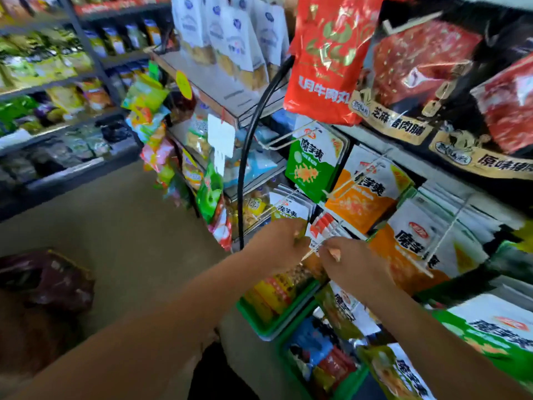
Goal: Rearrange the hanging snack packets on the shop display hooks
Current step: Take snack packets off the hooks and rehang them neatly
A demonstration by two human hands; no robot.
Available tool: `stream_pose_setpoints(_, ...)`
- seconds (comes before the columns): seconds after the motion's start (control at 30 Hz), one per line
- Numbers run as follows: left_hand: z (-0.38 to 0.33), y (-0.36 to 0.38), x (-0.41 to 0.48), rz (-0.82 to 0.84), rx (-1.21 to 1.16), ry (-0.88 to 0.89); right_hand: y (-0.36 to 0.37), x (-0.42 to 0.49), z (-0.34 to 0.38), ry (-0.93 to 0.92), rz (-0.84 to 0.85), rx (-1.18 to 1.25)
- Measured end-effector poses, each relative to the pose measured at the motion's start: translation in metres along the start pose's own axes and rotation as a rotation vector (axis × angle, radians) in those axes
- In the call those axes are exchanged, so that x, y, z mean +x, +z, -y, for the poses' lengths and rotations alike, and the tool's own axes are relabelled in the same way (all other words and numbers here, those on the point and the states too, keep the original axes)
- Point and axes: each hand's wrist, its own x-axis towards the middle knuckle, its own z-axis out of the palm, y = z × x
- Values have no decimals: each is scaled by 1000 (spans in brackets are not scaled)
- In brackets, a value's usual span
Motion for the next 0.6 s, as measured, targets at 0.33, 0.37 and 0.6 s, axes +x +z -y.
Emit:
stream_pose_setpoints(0.33,17,38,119,61,-27,342,31,46,-42,155,-382,7)
stream_pose_setpoints(0.37,13,54,129,62,-52,379,39,42,-57,115,-445,-19)
stream_pose_setpoints(0.6,-10,167,184,-133,-272,768,74,23,-148,-191,-843,-482)
